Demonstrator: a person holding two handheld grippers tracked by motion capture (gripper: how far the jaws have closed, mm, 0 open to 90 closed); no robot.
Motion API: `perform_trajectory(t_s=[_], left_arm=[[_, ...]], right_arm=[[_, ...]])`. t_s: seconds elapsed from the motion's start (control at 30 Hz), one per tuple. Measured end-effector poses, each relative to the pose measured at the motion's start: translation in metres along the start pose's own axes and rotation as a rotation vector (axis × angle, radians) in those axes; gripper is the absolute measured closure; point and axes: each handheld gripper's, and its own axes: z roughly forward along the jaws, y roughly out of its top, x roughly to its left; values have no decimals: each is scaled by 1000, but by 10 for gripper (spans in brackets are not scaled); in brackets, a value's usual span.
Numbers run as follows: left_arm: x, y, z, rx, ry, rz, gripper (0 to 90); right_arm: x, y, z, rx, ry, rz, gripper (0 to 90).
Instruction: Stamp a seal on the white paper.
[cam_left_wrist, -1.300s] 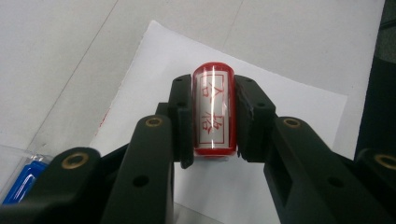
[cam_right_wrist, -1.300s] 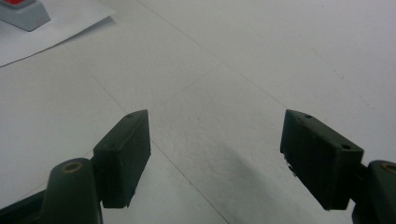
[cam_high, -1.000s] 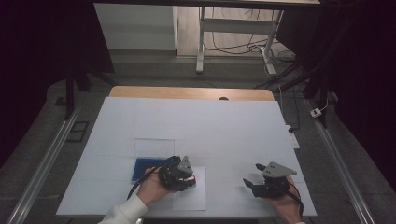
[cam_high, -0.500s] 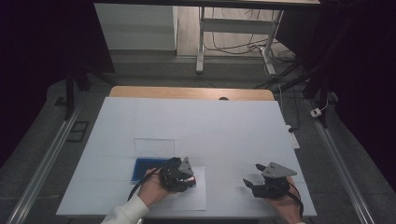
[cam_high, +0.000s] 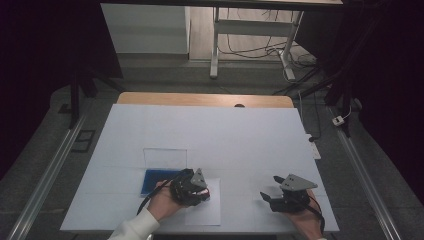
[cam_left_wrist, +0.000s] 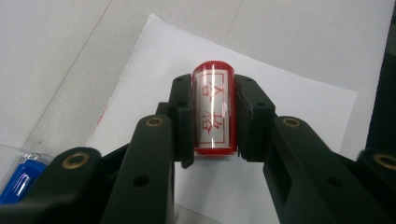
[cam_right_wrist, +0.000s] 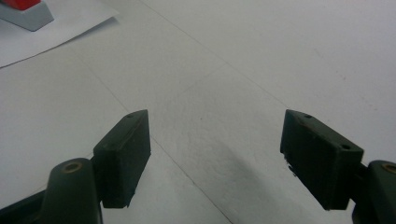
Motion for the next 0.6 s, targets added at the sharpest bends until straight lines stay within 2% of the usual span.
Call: perform_trajectory(t_s=[0.6], left_arm=[[0, -1, 0, -6, 1, -5, 711]], right_arm=[[0, 1, 0, -2, 1, -7, 240]])
